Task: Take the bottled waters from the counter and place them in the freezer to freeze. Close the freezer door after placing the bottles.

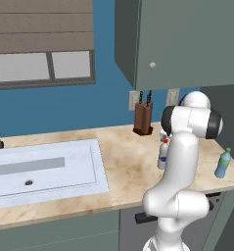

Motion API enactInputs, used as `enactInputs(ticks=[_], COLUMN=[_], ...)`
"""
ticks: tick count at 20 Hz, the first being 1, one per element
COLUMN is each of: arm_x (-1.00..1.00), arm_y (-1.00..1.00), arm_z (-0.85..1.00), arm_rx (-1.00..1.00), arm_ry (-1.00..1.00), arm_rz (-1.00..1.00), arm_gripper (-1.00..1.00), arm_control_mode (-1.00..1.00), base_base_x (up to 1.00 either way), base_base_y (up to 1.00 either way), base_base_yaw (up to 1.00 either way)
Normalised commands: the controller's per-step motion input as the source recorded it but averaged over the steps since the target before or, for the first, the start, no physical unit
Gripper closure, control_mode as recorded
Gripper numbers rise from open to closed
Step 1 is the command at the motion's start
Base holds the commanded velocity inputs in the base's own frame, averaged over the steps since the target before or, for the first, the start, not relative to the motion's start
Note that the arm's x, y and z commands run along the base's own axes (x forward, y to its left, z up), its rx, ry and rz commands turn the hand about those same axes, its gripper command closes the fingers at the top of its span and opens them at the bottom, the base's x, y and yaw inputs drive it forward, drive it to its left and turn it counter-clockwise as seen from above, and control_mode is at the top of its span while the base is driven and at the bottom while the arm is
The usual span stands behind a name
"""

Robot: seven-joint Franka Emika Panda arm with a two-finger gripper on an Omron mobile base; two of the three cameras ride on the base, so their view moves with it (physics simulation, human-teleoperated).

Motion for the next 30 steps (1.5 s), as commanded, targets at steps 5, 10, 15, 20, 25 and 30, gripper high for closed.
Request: enactInputs(ticks=[5,10,15,20,25,30], arm_x=[-0.01,-0.10,-0.09,-0.02,0.00,0.00], arm_y=[0.05,0.05,0.05,0.12,0.15,0.11], arm_z=[0.09,0.00,0.00,0.00,0.00,0.00], arm_rx=[0.00,0.00,0.00,0.00,0.00,0.00], arm_ry=[0.00,-0.03,-0.06,-0.03,0.00,0.00], arm_rz=[0.04,0.02,0.02,0.01,0.00,0.00], arm_gripper=[-1.00,-1.00,-1.00,-1.00,-1.00,-1.00], arm_control_mode=[-1.00,-1.00,-1.00,-1.00,-1.00,-1.00], base_base_x=[0.00,0.00,0.00,0.00,0.00,0.00], base_base_y=[0.00,0.00,0.00,0.00,0.00,0.00], base_base_yaw=[0.00,0.00,0.00,0.00,0.00,0.00])
